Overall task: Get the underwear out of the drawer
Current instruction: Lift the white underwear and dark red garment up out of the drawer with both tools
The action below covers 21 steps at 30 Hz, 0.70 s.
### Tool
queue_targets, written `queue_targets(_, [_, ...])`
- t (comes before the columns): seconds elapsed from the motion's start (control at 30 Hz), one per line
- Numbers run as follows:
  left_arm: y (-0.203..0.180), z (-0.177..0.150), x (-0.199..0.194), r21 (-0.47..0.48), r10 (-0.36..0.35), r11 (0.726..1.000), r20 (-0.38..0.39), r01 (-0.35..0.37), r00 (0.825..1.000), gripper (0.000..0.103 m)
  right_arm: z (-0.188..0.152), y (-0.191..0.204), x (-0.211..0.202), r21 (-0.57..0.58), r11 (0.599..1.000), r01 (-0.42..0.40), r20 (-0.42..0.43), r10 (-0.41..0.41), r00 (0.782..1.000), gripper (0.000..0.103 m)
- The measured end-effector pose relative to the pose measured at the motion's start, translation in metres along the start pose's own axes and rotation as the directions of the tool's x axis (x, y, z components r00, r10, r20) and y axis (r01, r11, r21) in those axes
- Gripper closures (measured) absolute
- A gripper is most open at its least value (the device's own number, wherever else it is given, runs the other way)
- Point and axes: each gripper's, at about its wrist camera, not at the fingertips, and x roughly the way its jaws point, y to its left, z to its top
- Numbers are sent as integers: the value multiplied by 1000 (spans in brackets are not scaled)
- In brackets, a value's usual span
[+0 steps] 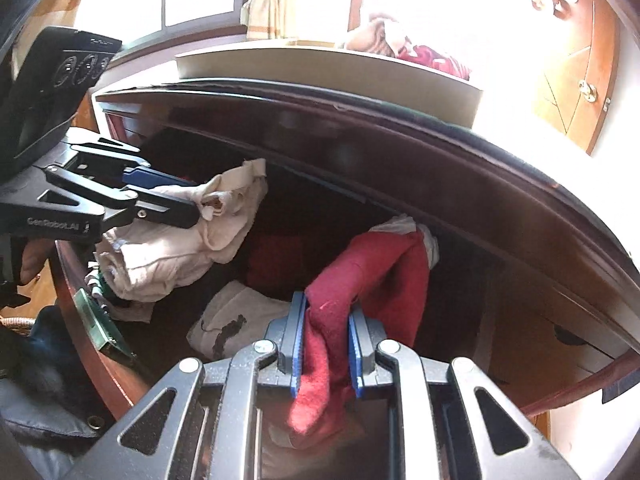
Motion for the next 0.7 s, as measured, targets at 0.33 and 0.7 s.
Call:
queue_targets(0.33, [-6,2,-1,9,18,1000,47,-19,999,85,-15,-4,-26,-17,1000,-13,70,14,997,83])
queue_targets(0.7, [-8,2,-1,12,20,1000,61,-21,998,86,-25,-5,-36,-42,998,-48,81,51,995,83])
